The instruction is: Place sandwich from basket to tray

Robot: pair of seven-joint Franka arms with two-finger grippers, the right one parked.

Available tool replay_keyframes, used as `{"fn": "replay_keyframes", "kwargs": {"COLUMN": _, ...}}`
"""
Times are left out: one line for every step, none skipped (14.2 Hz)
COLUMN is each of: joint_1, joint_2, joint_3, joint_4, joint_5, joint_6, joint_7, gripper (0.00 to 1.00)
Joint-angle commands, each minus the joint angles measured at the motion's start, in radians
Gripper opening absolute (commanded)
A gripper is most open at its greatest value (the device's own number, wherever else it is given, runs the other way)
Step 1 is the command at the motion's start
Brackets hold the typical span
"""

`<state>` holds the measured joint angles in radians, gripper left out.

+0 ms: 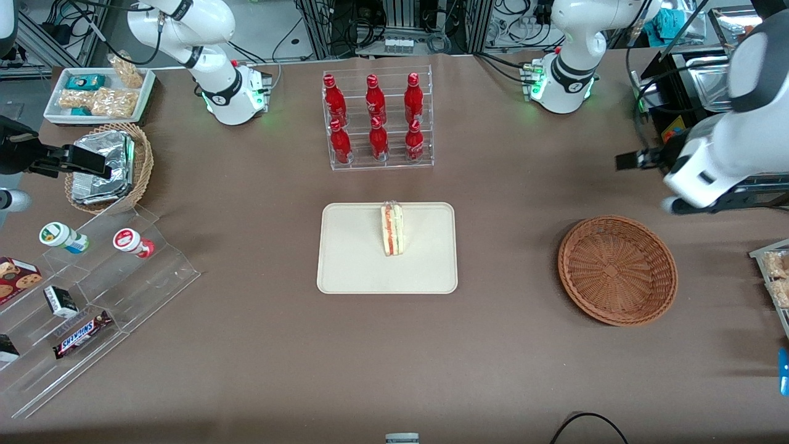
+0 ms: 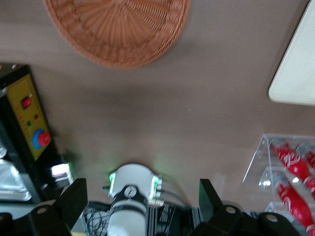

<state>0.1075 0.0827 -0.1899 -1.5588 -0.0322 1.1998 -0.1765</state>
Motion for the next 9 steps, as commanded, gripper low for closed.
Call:
{"fn": "replay_keyframes", "kwargs": {"joint_1": 0.003, "joint_2": -0.046, "joint_3": -0.013, "joint_4": 0.025, "joint_5": 0.038, "joint_6": -0.090, "joint_7": 0.020, "gripper": 1.00}}
{"fn": "replay_keyframes", "kwargs": {"joint_1": 0.001, "joint_2": -0.037, "joint_3": -0.014, "joint_4": 0.051, "joint_5": 0.051, "joint_6": -0.098, "joint_7": 0.005, "gripper": 1.00}}
{"fn": "replay_keyframes", "kwargs": {"joint_1": 0.001, "joint_2": -0.029, "joint_3": -0.014, "joint_4": 0.095, "joint_5": 0.040, "joint_6": -0.114, "joint_7": 0.003, "gripper": 1.00}}
{"fn": "replay_keyframes", "kwargs": {"joint_1": 0.003, "joint_2": -0.018, "joint_3": -0.014, "joint_4": 0.124, "joint_5": 0.038, "joint_6": -0.127, "joint_7": 0.003, "gripper": 1.00}}
{"fn": "replay_keyframes", "kwargs": {"joint_1": 0.003, "joint_2": -0.012, "joint_3": -0.016, "joint_4": 0.137, "joint_5": 0.038, "joint_6": -0.128, "joint_7": 0.002, "gripper": 1.00}}
{"fn": "replay_keyframes", "kwargs": {"joint_1": 0.001, "joint_2": -0.012, "joint_3": -0.016, "joint_4": 0.138, "joint_5": 0.040, "joint_6": -0.121, "joint_7": 0.000, "gripper": 1.00}}
{"fn": "replay_keyframes", "kwargs": {"joint_1": -0.005, "joint_2": -0.008, "joint_3": -0.016, "joint_4": 0.135, "joint_5": 0.046, "joint_6": -0.109, "joint_7": -0.003, "gripper": 1.00}}
{"fn": "replay_keyframes", "kwargs": {"joint_1": 0.000, "joint_2": 0.008, "joint_3": -0.016, "joint_4": 0.135, "joint_5": 0.040, "joint_6": -0.086, "joint_7": -0.017, "gripper": 1.00}}
{"fn": "replay_keyframes", "kwargs": {"joint_1": 0.003, "joint_2": 0.003, "joint_3": -0.014, "joint_4": 0.131, "joint_5": 0.034, "joint_6": -0.062, "joint_7": -0.017, "gripper": 1.00}}
